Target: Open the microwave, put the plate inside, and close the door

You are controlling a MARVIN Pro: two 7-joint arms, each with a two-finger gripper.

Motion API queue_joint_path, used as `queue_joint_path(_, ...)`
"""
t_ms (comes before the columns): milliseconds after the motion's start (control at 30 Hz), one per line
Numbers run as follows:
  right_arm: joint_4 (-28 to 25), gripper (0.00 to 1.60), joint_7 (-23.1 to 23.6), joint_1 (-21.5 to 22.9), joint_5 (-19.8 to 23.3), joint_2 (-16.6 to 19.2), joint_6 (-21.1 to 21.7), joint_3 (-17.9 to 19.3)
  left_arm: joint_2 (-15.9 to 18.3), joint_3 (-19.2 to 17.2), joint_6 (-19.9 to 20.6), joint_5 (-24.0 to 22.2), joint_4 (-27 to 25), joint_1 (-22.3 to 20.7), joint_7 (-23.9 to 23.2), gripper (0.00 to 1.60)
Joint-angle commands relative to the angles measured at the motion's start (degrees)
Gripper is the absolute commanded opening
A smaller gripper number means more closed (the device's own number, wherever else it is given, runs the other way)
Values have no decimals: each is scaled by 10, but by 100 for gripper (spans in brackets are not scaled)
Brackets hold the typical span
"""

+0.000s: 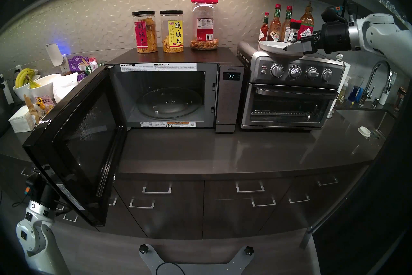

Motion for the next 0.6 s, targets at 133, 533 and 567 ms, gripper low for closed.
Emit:
queue_joint_path(133, 8, 160, -5, 4, 0, -13, -3, 11, -1, 0, -1, -1, -12, 1, -1, 160)
queue_joint_path(533, 53, 160, -13, -22, 47, -55, 48, 25, -1, 0, -1, -1, -12, 1, -1, 160)
queue_joint_path(567, 56, 160, -13, -23, 49, -57, 49, 26, -1, 0, -1, -1, -12, 1, -1, 160)
